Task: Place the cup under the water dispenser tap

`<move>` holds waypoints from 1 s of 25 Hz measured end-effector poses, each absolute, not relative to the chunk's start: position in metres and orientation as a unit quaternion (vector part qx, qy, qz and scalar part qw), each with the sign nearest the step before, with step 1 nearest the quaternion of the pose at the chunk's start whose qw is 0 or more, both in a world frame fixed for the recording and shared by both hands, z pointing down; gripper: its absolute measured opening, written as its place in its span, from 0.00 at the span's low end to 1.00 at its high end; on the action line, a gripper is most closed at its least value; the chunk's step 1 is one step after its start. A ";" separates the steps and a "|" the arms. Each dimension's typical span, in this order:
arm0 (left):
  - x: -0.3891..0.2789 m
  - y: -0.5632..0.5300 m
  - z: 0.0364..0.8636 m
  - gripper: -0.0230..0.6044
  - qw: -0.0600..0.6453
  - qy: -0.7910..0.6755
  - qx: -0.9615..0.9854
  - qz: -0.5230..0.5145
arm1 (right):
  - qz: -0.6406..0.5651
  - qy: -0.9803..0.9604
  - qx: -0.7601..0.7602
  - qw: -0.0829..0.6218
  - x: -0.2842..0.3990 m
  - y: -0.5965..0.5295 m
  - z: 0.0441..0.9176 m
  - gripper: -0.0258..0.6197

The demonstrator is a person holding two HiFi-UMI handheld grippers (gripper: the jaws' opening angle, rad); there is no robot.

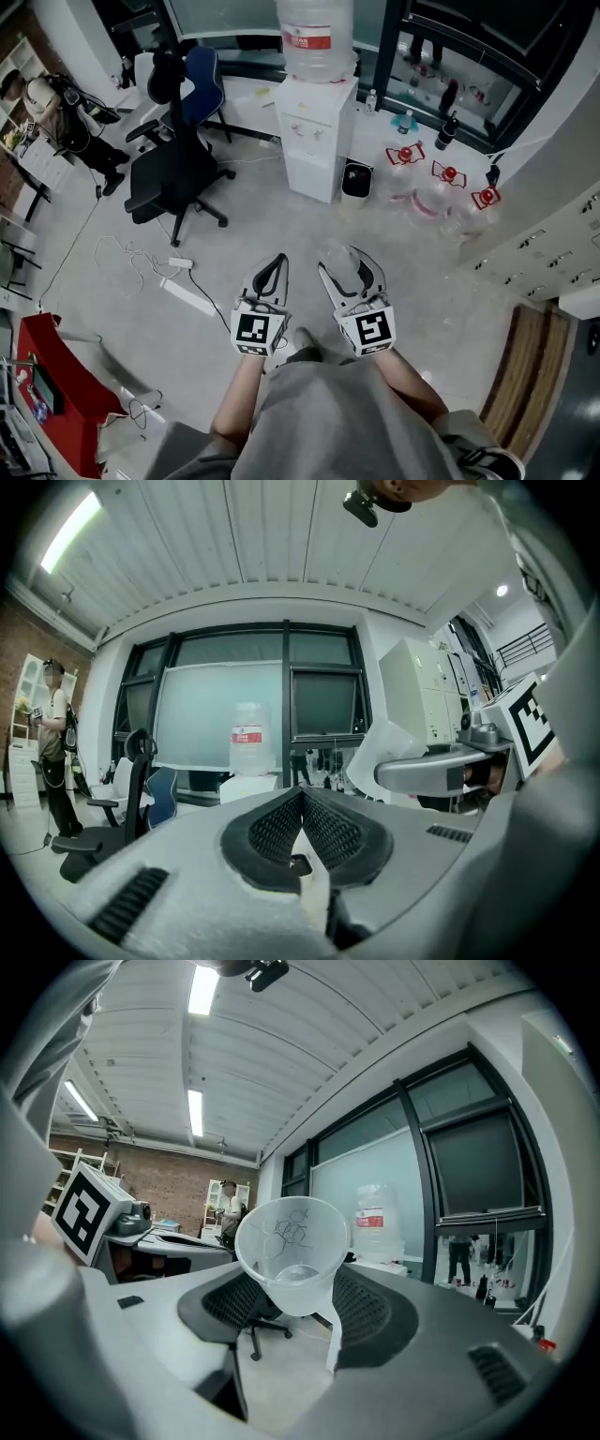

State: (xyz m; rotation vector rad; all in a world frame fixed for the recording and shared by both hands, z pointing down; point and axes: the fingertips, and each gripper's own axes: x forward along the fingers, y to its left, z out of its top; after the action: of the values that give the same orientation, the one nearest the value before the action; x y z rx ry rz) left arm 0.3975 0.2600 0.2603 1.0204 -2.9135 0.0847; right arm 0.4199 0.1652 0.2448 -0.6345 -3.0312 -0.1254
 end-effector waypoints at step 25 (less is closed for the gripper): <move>0.262 0.320 0.302 0.05 0.071 -0.939 0.336 -0.008 | -0.040 -0.980 -0.186 0.061 0.281 0.220 0.283 0.42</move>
State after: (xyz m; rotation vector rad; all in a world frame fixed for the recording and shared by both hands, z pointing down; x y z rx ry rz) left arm 0.2622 0.3200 0.3022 1.0115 -2.8234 -0.0229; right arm 0.2814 0.2205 0.2835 -0.5618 -2.9653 -0.1202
